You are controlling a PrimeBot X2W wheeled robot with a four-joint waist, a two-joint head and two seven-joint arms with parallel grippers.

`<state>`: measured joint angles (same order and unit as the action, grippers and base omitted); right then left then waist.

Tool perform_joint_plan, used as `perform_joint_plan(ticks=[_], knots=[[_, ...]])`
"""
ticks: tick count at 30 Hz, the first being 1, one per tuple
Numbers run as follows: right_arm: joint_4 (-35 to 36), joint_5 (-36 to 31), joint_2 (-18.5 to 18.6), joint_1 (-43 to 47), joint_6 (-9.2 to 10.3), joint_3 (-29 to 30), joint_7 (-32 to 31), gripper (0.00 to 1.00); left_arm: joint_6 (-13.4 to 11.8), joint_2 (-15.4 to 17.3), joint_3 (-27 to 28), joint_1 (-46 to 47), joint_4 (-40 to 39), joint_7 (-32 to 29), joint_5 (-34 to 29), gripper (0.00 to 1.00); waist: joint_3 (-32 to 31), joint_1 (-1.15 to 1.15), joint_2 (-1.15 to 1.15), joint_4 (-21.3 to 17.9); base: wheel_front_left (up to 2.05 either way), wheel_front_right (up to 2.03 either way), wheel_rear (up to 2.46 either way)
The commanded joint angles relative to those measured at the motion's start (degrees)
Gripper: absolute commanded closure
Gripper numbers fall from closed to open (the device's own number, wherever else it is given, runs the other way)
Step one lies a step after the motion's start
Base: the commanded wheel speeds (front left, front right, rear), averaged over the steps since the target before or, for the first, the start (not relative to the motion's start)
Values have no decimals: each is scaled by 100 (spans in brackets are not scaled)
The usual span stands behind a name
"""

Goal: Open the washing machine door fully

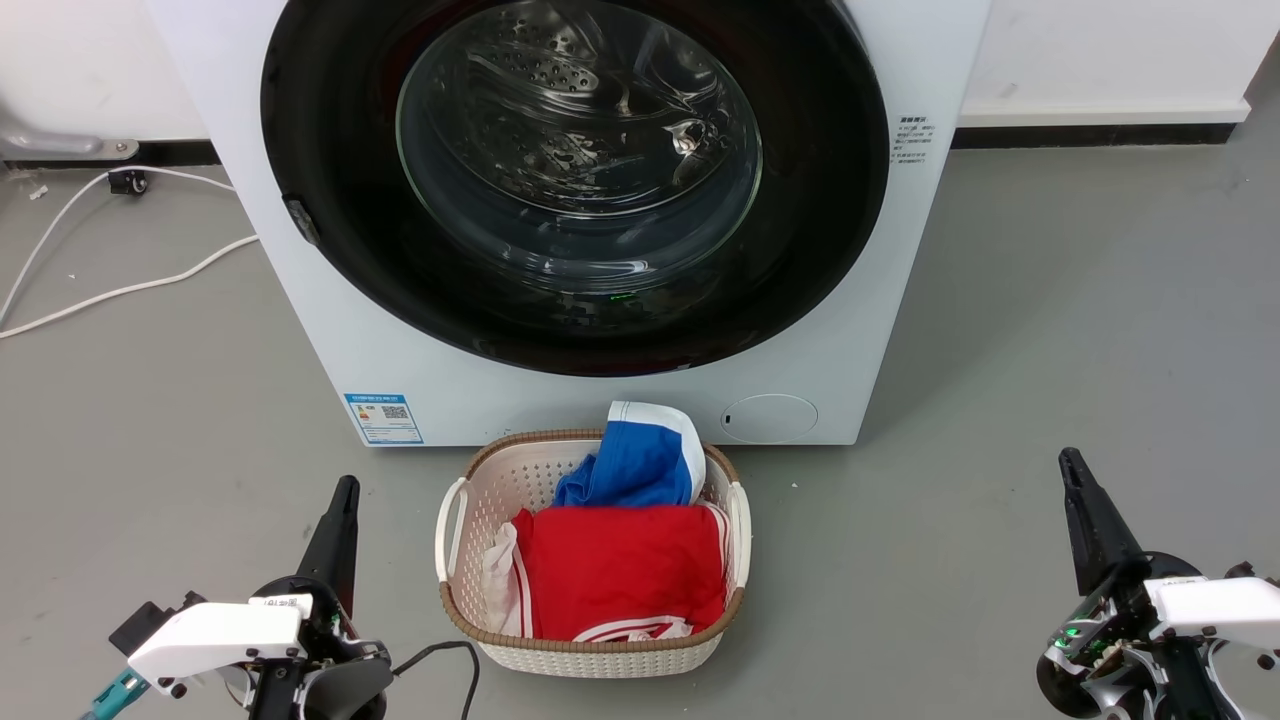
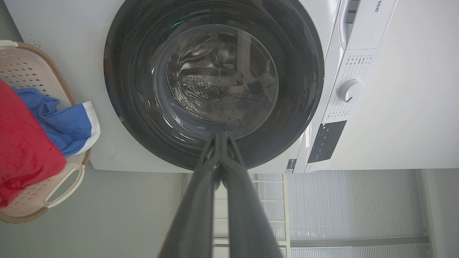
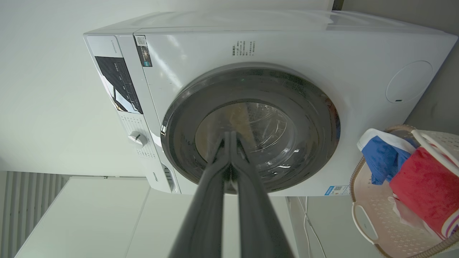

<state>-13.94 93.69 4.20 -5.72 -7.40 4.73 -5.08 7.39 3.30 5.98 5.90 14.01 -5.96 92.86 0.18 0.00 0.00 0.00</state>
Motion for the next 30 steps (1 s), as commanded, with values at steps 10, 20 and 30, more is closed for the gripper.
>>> perform_joint_plan(ticks=[10,20,30], knots=[[-9,-51,-34,-79,-17,27,-35,100,19,-8,22,58,9,-39,-36,100,0,0,0,0,0,0,0],[-9,-65,-47,-76,-17,49,-47,100,19,-13,29,59,9,-36,-34,100,0,0,0,0,0,0,0],[58,-54,-44,80,0,6,59,0,-5,-21,-114,-24,-14,57,-37,0,1,0,0,1,0,0,0]])
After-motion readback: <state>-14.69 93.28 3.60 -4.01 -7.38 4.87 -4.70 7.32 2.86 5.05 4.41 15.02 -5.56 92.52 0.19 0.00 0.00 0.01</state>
